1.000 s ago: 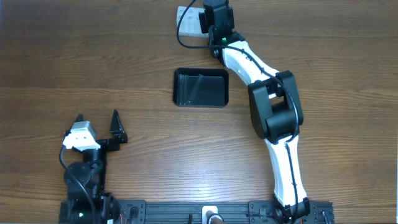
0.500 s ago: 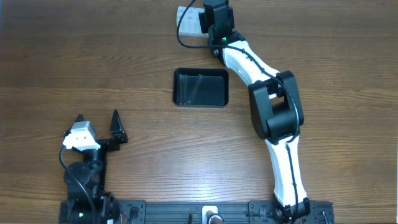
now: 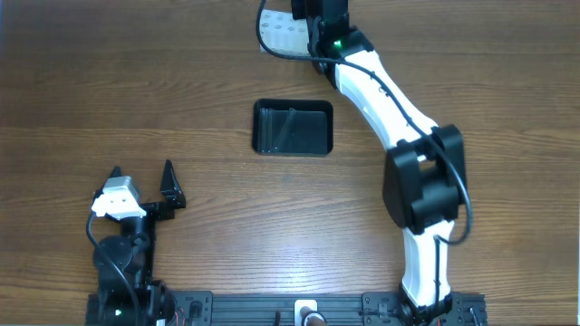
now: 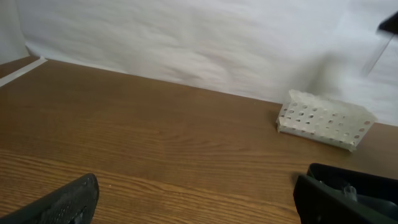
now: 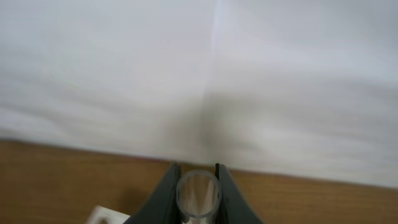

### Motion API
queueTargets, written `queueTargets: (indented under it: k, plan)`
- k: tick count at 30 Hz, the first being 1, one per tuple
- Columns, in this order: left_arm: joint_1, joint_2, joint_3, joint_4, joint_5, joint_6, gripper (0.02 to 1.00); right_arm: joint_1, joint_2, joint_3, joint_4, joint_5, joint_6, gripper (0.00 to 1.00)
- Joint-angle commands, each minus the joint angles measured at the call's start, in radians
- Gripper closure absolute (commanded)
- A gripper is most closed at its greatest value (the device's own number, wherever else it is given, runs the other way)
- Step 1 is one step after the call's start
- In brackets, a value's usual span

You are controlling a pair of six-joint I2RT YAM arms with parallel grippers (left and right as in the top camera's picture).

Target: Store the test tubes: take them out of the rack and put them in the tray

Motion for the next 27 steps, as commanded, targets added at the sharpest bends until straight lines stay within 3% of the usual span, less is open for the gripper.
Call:
queueTargets:
  k: [1,4,10,13,16,27]
  plan:
    - [0.003,-0.007,-0.004,0.001,-0.011,-0.01,0.02,0.031,-0.148,0.002,-0.077,-0.01,0.052,0.976]
    - [0.003,-0.007,-0.004,0.001,-0.011,-0.01,0.018,0.049,-0.22,0.002,-0.269,-0.033,0.145,0.963]
    - [0.003,-0.007,-0.004,0.001,-0.011,-0.01,0.02,0.076,-0.286,0.002,-0.76,-0.23,0.265,0.956]
    - [0.003,-0.007,-0.004,0.001,-0.011,-0.01,0.02,0.076,-0.277,-0.002,-0.91,-0.302,0.31,0.956]
    - [0.003,-0.007,-0.004,0.001,-0.011,-0.01,0.02,0.076,-0.25,-0.024,-0.948,-0.329,0.343,0.958]
    - [0.003,-0.007,-0.004,0.001,-0.011,-0.01,0.02,0.072,-0.127,-0.06,-0.963,-0.312,0.42,0.976]
